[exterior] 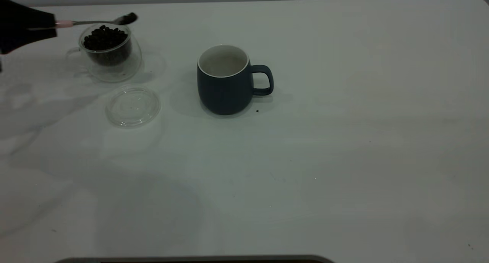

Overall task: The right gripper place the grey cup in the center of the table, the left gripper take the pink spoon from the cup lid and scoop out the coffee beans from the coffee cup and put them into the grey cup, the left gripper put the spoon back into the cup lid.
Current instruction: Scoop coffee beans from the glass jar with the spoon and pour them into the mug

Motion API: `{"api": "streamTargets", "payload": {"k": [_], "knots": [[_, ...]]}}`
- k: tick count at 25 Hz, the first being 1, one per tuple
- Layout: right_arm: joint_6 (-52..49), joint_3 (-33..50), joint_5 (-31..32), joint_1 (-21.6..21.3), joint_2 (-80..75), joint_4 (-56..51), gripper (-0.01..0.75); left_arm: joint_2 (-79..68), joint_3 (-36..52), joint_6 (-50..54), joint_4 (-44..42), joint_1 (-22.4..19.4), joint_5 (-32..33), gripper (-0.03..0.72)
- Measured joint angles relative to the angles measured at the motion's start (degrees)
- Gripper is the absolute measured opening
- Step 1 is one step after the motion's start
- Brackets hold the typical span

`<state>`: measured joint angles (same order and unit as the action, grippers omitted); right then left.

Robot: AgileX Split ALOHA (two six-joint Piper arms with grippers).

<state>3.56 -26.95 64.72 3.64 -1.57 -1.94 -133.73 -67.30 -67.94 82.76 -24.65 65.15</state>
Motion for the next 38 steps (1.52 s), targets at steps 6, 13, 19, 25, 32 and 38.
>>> {"api": "streamTargets", "payload": {"k": [6,13,19,25,32,38], "knots": [[0.0,0.0,0.0,0.0,0.0,0.0,0.591,0.0,0.0,0.0,0.17,5.25,0.0,0.122],[0.0,0.0,0.0,0.0,0.0,0.0,0.591,0.0,0.0,0.22,2.34,11.43,0.0,0.122],[0.01,0.0,0.0,0.0,0.0,0.0,0.591,0.0,0.0,0.33,3.51,15.36,-0.24,0.122],[0.01,0.0,0.0,0.0,0.0,0.0,0.591,0.0,0.0,-1.68,3.58,17.18,-3.77,0.122],[0.01,0.0,0.0,0.0,0.0,0.0,0.591,0.0,0.0,-8.13,3.94,17.98,-7.85,0.122],[0.01,0.0,0.0,0.0,0.0,0.0,0.591,0.0,0.0,-18.55,4.47,19.77,-11.29,0.122]]}}
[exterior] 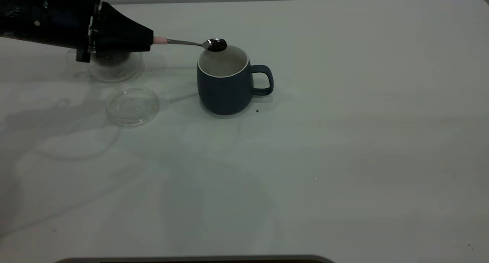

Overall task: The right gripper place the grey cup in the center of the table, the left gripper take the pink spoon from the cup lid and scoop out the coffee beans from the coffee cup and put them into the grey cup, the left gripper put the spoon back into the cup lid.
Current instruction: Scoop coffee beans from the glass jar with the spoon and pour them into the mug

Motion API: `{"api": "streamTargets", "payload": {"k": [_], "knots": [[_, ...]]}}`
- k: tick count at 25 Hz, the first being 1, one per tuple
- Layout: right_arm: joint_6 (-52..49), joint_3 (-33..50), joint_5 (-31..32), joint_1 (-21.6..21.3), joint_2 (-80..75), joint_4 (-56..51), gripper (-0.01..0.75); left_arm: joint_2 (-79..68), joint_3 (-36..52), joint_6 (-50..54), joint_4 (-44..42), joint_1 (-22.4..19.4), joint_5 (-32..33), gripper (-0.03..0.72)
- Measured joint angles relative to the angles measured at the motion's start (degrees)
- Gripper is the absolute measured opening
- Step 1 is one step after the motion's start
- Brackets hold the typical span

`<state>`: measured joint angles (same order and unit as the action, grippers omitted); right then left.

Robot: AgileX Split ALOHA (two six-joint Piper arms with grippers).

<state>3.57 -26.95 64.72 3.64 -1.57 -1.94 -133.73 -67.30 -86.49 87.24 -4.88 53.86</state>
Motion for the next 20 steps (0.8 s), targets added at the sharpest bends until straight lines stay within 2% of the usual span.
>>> {"api": "streamTargets", "payload": {"k": [7,10,16,20], "knots": [[0.0,0.0,0.0,0.0,0.0,0.0,0.591,0.0,0.0,-18.33,1.51,2.73,-2.52,0.122],[0.0,0.0,0.0,0.0,0.0,0.0,0.591,0.0,0.0,-22.43,1.65,3.03,-2.72,0.122],[0.06,0.0,0.0,0.0,0.0,0.0,0.591,0.0,0.0,-20.02,1.65,2.89,-1.45,0.122],[0.06,0.0,0.0,0.0,0.0,0.0,0.591,1.07,0.21,-13.56,0.52,0.23,1.86,0.122]]}}
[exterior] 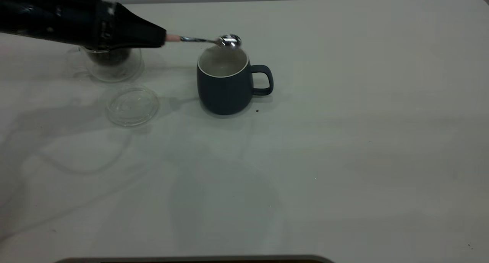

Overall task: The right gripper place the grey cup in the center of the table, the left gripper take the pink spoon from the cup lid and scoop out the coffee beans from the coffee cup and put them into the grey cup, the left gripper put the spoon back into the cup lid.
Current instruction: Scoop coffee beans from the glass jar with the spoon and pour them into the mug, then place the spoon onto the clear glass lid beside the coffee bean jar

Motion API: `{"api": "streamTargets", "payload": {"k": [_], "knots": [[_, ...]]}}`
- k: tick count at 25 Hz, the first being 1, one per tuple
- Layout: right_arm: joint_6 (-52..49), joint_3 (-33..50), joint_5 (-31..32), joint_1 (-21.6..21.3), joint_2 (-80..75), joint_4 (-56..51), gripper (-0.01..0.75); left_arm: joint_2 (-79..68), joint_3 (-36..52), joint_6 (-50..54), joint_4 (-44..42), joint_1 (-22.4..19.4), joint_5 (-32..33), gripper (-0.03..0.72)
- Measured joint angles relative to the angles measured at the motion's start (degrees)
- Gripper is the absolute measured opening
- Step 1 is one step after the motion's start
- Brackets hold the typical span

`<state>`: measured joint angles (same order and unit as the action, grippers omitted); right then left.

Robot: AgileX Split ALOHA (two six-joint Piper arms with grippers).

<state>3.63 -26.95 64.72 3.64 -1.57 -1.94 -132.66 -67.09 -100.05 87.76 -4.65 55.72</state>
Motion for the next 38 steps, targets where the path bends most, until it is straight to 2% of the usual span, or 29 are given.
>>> {"api": "streamTargets", "payload": {"k": [7,12,16,19,26,32,38], "knots": [[0.0,0.0,0.0,0.0,0.0,0.0,0.591,8.67,7.24,4.7,-0.7,-8.83,2.18,0.122],[-0.06,0.0,0.0,0.0,0.0,0.0,0.591,10.53,14.88,3.69,-0.35,-18.74,4.43,0.122],[-0.06,0.0,0.0,0.0,0.0,0.0,0.591,10.57,20.84,-0.3,0.82,-25.03,3.31,0.122],[-0.06,0.0,0.0,0.0,0.0,0.0,0.591,10.16,22.63,-1.04,1.26,-27.64,1.55,0.122],[-0.06,0.0,0.0,0.0,0.0,0.0,0.591,4.38,22.7,0.18,1.77,-28.13,-3.28,0.122],[-0.06,0.0,0.0,0.0,0.0,0.0,0.591,-0.87,22.7,-2.51,4.86,-28.01,-3.93,0.122],[-0.06,0.0,0.0,0.0,0.0,0.0,0.591,-3.91,22.64,-6.67,9.69,-25.08,-3.86,0.122]]}}
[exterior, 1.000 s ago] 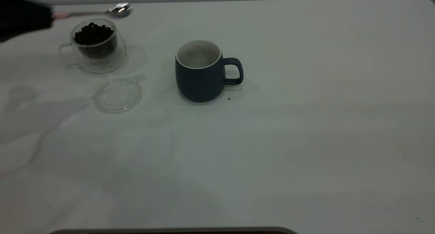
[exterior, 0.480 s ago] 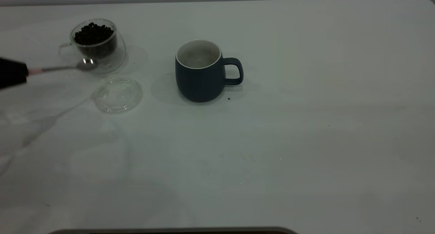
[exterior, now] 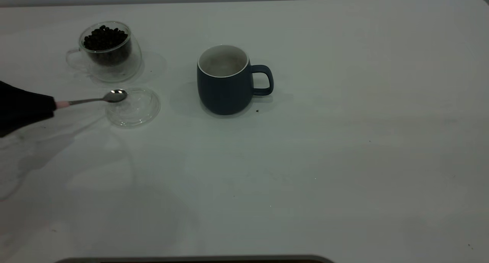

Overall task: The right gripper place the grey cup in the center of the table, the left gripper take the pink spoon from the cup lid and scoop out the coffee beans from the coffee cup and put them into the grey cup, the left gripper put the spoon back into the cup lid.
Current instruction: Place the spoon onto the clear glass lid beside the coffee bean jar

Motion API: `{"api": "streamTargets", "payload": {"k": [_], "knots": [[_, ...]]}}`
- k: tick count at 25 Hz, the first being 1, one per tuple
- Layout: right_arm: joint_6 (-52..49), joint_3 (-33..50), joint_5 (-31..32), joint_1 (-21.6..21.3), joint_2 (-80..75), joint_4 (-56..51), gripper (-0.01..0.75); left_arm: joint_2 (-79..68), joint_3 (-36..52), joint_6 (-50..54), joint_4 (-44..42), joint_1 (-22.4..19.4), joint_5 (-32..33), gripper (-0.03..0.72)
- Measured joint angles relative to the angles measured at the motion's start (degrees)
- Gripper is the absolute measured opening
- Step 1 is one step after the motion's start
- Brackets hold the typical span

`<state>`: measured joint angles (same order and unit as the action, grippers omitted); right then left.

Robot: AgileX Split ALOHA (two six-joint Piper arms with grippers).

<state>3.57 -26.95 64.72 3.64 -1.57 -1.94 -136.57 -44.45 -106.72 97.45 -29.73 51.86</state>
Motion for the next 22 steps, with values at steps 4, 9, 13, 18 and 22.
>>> {"api": "streamTargets", "payload": {"k": [4,9,13,18,22], "knots": [[0.0,0.0,0.0,0.0,0.0,0.0,0.591,-0.8,-0.06,-1.01,1.95,1.96,-0.21,0.122],[0.0,0.0,0.0,0.0,0.0,0.0,0.591,-0.8,-1.14,-1.07,2.43,3.97,-0.28,0.122],[0.0,0.0,0.0,0.0,0.0,0.0,0.591,-0.8,-1.14,-1.07,4.11,6.03,-2.11,0.122],[0.0,0.0,0.0,0.0,0.0,0.0,0.591,-0.8,-1.96,-1.13,4.66,6.86,-3.0,0.122],[0.0,0.0,0.0,0.0,0.0,0.0,0.591,-0.8,-2.3,-1.07,4.84,6.88,-3.02,0.122]]}}
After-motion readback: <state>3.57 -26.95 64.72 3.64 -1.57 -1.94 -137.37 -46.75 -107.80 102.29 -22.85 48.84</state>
